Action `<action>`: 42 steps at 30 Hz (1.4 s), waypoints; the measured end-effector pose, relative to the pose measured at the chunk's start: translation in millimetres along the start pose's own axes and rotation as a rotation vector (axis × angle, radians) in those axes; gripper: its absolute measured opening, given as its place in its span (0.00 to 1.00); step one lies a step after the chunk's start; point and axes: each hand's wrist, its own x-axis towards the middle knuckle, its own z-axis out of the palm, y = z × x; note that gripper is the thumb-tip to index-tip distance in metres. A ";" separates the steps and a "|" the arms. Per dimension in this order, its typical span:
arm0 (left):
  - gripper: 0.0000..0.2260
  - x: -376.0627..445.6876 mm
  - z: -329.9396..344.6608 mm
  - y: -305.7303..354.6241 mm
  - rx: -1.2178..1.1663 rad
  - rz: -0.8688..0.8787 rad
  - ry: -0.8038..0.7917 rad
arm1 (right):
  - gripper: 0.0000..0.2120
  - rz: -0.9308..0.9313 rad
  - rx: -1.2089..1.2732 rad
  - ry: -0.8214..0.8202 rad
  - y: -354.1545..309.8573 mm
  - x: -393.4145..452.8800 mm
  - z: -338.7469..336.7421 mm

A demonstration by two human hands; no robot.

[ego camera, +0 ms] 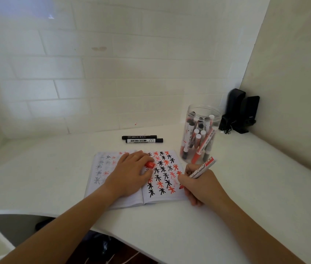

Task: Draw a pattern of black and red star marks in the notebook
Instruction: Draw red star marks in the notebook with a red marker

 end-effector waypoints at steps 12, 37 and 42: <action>0.15 -0.8 0.5 -0.7 0.001 -0.003 -0.002 | 0.11 0.049 -0.038 -0.002 -1.4 1.3 -1.6; 0.21 -0.5 -0.2 -0.1 0.010 -0.014 -0.033 | 0.12 -0.014 -0.039 -0.019 -1.5 0.3 1.7; 0.20 -0.9 -0.5 0.3 0.003 -0.018 -0.035 | 0.15 0.035 -0.096 -0.048 -2.7 1.3 -0.1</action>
